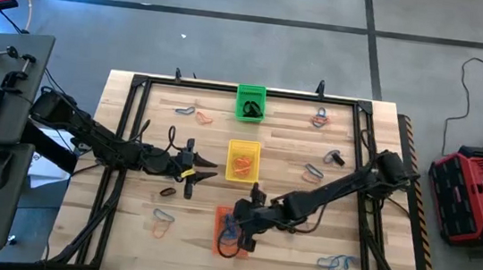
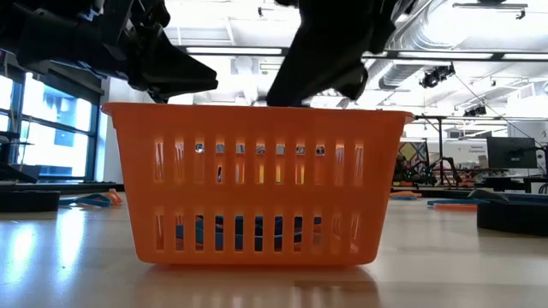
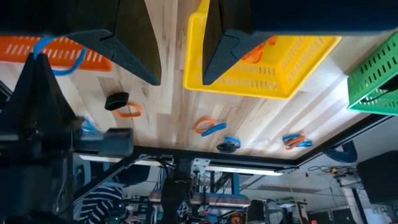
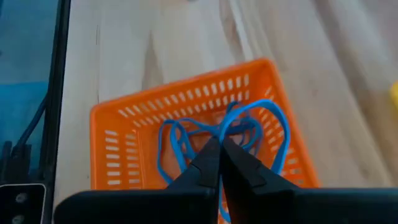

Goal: Sort rubber bands into baskets
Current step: Put the blue rubber band into the orange bin

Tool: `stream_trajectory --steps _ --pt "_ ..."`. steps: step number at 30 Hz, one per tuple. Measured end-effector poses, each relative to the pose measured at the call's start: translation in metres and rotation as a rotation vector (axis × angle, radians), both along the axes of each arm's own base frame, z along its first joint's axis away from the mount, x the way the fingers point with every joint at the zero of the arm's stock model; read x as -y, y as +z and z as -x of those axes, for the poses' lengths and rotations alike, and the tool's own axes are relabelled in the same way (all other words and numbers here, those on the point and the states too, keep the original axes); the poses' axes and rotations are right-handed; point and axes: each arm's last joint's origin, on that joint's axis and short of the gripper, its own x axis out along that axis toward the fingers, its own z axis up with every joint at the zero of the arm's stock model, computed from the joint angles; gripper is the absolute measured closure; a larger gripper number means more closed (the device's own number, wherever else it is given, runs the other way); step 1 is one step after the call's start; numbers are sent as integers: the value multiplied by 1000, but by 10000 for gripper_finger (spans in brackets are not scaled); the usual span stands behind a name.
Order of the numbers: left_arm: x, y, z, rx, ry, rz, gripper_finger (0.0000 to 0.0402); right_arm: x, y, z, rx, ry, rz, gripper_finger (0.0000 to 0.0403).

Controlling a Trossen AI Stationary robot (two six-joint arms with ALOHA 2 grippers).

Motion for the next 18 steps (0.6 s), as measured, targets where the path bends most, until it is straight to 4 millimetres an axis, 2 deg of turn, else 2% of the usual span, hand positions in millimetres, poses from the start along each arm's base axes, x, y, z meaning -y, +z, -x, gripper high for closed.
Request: stream_trajectory --steps 8,13,18 --pt "0 0 0 -3 -3 -17 291 3 -17 -9 -47 14 -82 403" --pt "0 0 0 -3 -4 -18 291 12 -33 -15 -88 -11 -69 403" --pt "0 0 0 -4 -4 -18 291 15 -41 -18 -120 48 -78 394"
